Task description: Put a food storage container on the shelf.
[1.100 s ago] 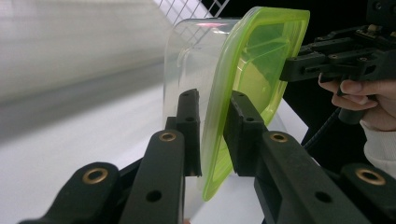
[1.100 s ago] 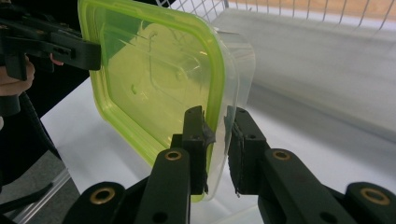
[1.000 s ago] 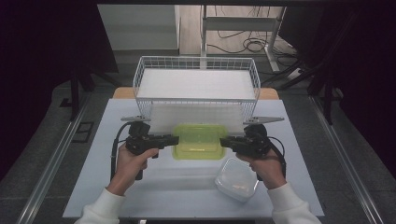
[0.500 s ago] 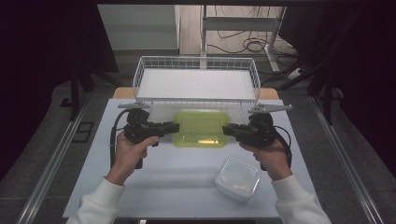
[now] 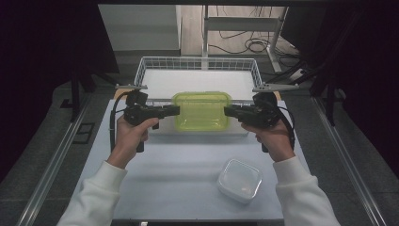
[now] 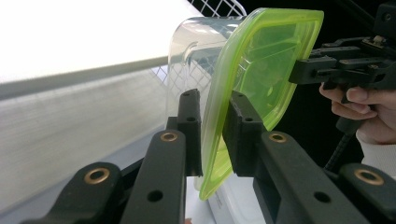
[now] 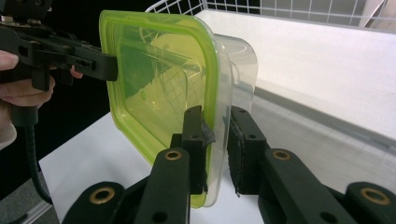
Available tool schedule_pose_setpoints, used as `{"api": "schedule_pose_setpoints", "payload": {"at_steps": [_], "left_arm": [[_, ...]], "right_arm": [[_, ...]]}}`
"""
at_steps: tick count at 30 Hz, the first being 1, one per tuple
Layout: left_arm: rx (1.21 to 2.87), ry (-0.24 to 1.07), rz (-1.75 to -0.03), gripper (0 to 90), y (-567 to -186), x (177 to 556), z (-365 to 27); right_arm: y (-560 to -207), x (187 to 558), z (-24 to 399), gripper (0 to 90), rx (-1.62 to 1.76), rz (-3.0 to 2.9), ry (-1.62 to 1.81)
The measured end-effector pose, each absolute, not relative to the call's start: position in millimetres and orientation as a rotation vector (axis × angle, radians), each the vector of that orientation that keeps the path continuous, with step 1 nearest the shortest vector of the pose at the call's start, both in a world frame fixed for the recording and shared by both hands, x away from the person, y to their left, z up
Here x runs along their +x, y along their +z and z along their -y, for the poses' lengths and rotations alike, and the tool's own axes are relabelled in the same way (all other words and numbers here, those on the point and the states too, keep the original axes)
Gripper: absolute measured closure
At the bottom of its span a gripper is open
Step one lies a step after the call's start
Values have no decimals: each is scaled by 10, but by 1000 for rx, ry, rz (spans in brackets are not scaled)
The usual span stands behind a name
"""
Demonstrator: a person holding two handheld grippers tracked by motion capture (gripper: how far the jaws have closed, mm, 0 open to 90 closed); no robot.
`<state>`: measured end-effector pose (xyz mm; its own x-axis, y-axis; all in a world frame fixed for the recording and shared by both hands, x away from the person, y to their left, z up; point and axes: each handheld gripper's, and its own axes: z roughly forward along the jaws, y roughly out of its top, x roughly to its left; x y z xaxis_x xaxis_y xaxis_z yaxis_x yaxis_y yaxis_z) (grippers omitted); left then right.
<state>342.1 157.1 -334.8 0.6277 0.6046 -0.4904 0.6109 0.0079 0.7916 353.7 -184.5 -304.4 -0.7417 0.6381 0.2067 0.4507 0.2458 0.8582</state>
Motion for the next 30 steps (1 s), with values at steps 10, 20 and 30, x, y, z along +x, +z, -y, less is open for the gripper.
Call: {"api": "schedule_pose_setpoints", "payload": {"at_steps": [10, 20, 30], "left_arm": [[1677, 37, -1009, 772, -3227, 3502, -1573], [1668, 12, -1005, 773, -3066, 3804, -1645], [1667, -16, -1041, 778, -2992, 4185, -1682]], "right_arm": [[-3029, 3656, 1831, 778, 1024, -2309, 1519], [-2844, 3871, 1783, 777, 1033, -2292, 1532], [-2783, 4266, 1753, 780, 1113, -2278, 1582]]}}
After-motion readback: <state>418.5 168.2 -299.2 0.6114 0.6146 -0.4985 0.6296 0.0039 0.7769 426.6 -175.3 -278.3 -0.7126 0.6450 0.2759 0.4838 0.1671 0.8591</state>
